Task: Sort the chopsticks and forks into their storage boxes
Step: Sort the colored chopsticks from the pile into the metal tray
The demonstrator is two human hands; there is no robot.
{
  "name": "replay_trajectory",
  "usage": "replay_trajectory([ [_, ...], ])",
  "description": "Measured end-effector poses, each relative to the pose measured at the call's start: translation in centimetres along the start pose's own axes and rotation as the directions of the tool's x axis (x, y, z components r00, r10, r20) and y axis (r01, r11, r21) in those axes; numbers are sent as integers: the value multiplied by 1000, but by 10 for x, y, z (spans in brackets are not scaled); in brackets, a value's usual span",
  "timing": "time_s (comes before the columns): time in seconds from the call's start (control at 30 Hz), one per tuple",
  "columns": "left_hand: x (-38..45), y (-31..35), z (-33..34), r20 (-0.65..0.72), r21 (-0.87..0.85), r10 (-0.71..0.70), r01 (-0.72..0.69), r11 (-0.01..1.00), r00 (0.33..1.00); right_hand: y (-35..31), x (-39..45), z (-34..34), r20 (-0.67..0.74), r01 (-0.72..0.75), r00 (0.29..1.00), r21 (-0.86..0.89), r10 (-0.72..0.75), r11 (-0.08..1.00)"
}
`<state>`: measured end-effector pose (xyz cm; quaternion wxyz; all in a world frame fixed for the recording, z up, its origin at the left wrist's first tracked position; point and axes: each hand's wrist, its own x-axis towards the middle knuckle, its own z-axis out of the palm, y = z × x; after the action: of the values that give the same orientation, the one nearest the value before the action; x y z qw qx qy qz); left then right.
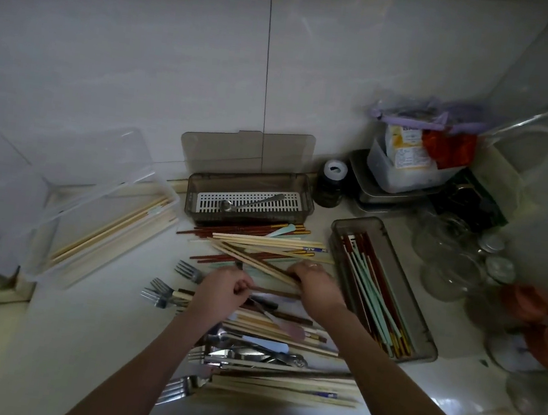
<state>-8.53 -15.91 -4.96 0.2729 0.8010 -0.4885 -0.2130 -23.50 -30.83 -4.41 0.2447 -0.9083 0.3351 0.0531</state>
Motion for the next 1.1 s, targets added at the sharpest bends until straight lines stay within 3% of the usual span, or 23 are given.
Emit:
replay_trajectory([
  [0.1,-1,-2,4,-178,238,101,-57,970,979,1,-6,3,19,27,999,58,-28,998],
  [0.2,-4,-3,10,-143,354,224,-161,921,964,5,-9,8,4,57,998,121,-58,991],
  [0.27,-7,-9,14,-119,356,250,-194,914,961,6,-5,7,-14,52,999,174,-50,983],
  [0.37,-8,-13,13,-124,245,167,-133,960,978,2,1,-1,14,1,1000,204,-4,979],
  [0.5,-8,-11,6,-103,158,165,-148,976,981,-8,10,-2,66,-81,995,67,77,994],
  [0.7,-6,-9,0,27,129,138,-141,982,990,-23,15,4,152,-55,984,-245,94,968],
  [1.1,-19,-13,11,185,329,154,-209,921,971,-20,7,2,134,-30,987,-407,92,913],
])
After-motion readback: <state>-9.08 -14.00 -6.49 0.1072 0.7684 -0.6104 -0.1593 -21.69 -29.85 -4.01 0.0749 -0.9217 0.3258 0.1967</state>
